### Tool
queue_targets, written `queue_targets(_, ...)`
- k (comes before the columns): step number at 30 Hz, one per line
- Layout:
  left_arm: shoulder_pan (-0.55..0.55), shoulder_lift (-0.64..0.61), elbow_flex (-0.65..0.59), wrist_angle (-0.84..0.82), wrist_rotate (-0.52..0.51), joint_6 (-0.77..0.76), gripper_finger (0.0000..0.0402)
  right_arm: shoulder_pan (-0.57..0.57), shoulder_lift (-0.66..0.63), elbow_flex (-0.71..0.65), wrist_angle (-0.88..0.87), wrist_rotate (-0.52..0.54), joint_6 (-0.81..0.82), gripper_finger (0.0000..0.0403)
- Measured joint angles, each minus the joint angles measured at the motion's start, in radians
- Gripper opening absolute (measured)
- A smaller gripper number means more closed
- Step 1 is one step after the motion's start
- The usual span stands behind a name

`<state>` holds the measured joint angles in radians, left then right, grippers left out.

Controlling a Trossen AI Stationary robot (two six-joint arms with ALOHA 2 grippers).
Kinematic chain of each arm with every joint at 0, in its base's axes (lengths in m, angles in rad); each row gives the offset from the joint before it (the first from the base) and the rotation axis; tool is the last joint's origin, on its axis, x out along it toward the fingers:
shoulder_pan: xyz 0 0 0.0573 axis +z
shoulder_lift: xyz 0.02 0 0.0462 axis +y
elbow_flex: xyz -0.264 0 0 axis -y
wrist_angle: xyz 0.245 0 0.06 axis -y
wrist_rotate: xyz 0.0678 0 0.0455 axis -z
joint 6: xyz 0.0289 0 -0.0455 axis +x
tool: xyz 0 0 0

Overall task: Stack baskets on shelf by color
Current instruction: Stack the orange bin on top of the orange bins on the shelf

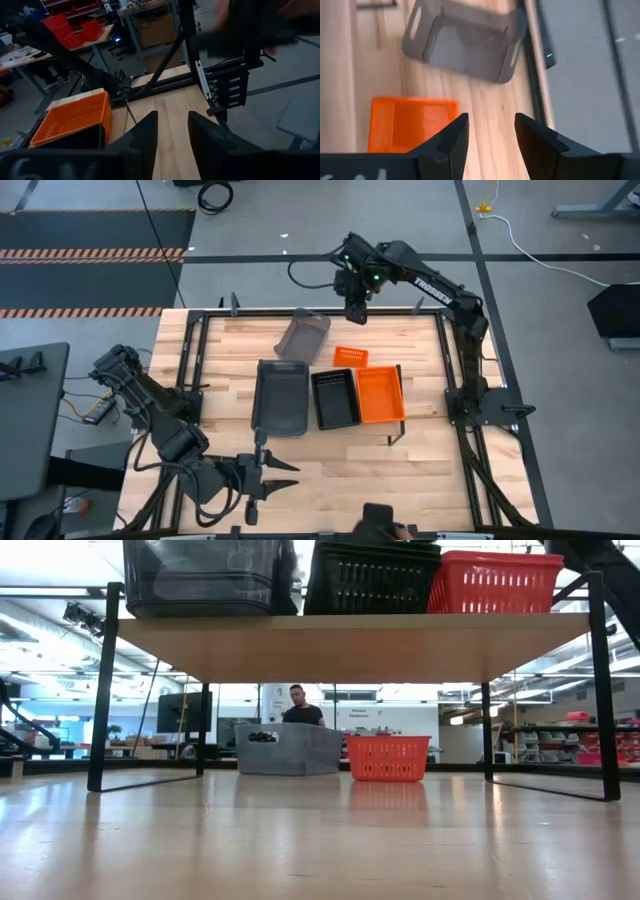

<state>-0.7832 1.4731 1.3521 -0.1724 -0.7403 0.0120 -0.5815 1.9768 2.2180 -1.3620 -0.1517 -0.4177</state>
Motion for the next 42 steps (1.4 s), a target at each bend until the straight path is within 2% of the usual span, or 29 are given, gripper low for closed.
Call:
queue_targets(5, 0.001, 0.0, 0.0, 0.001, 0.0, 0.0, 0.0117, -0.041, 0.004, -0.157, 0.065, -0.013, -0.113, 0.0167)
queue_targets(10, 0.001, 0.0, 0.0, 0.001, 0.0, 0.0, 0.0117, -0.09, 0.003, -0.268, 0.103, -0.074, -0.162, 0.0165)
queue_targets(20, 0.001, 0.0, 0.0, 0.001, 0.0, 0.0, 0.0117, -0.161, 0.003, -0.328, 0.097, -0.146, -0.188, 0.0164)
queue_targets(26, 0.001, 0.0, 0.0, 0.001, 0.0, 0.0, 0.0117, -0.177, 0.003, -0.392, 0.089, -0.291, -0.232, 0.0164)
queue_targets(42, 0.001, 0.0, 0.0, 0.001, 0.0, 0.0, 0.0117, -0.167, 0.003, -0.61, 0.189, -0.301, -0.293, 0.0164)
